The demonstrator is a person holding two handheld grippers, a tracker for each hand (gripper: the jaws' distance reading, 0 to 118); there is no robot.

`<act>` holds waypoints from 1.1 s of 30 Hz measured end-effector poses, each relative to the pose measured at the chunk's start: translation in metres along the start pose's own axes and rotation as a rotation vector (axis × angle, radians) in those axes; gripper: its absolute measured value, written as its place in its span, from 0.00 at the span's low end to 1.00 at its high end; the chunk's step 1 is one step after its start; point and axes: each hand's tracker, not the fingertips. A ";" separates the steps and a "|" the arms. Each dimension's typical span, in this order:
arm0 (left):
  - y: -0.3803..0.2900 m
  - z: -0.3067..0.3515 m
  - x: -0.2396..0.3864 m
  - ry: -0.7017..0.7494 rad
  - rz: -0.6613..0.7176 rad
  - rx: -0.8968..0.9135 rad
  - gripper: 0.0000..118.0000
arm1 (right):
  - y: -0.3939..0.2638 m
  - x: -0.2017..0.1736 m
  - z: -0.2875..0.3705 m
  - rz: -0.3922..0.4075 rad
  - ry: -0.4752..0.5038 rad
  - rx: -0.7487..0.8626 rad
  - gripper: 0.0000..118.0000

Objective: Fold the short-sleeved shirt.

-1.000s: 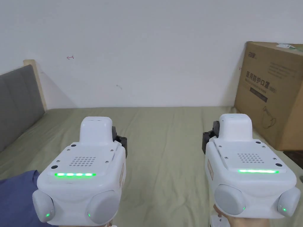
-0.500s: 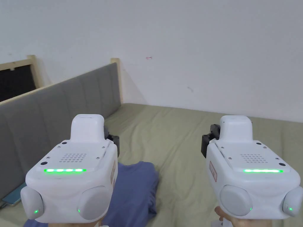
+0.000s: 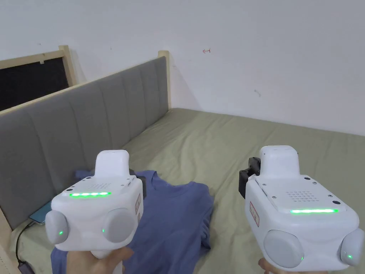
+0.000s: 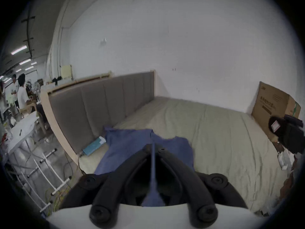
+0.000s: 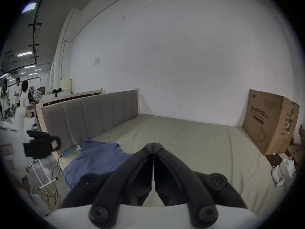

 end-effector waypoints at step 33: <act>-0.105 -0.263 0.049 0.023 -0.075 -0.685 0.05 | -0.101 0.055 -0.109 -0.194 -0.053 -0.394 0.02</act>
